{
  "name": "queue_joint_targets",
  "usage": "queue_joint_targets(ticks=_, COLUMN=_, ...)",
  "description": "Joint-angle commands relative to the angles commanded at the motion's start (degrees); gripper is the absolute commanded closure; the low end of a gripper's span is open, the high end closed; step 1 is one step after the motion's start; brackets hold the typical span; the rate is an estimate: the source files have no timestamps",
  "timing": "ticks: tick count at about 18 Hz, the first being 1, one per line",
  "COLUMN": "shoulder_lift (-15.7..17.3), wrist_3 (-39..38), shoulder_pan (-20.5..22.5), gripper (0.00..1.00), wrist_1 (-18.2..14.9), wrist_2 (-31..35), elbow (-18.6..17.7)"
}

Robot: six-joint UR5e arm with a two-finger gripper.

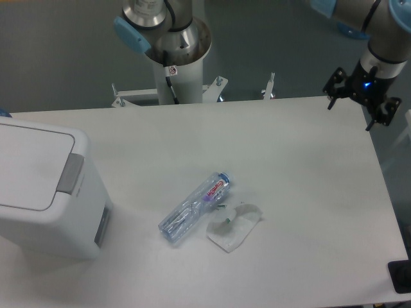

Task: Open the trash can
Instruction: 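Move the open gripper from its start pose toward the table center, then swing the gripper over the clear water bottle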

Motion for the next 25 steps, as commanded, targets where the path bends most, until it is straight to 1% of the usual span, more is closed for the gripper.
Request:
queue_joint_targets(ticks=5, shoulder_lift=-0.5, wrist_3=-0.4, shoulder_pan=-0.4, gripper=0.0, wrist_1=0.3, wrist_2=0.2, elbow=-0.3)
queue_joint_targets(ticks=8, shoulder_lift=-0.6, wrist_3=-0.2, shoulder_pan=-1.9, gripper=0.0, wrist_1=0.2, wrist_2=-0.3, elbow=-1.1)
queue_joint_targets(ticks=10, shoulder_lift=-0.8, wrist_3=-1.2, shoulder_pan=-2.0, gripper=0.0, wrist_1=0.2, wrist_2=-0.4, elbow=-1.1)
queue_joint_targets(ticks=13, shoulder_lift=-0.7, wrist_3=-5.6, shoulder_pan=-2.3, gripper=0.0, wrist_1=0.1, wrist_2=-2.0, elbow=-1.3)
queue_joint_targets(ticks=17, shoulder_lift=-0.5, wrist_3=-10.7, shoulder_pan=-3.8, gripper=0.0, wrist_1=0.2, wrist_2=-2.8, elbow=-1.1)
queue_joint_targets(ticks=19, shoulder_lift=-0.4, wrist_3=-13.5, shoulder_pan=-4.5, gripper=0.0, wrist_1=0.2, wrist_2=-5.6, elbow=-1.1)
queue_joint_targets(ticks=23, shoulder_lift=-0.7, wrist_3=-26.3, shoulder_pan=-8.8, gripper=0.0, wrist_1=0.2, wrist_2=-6.6, elbow=-0.5)
queue_joint_targets(ticks=25, shoulder_lift=-0.4, wrist_3=-31.4, shoulder_pan=-9.8, gripper=0.0, wrist_1=0.2, wrist_2=-9.7, elbow=-0.5)
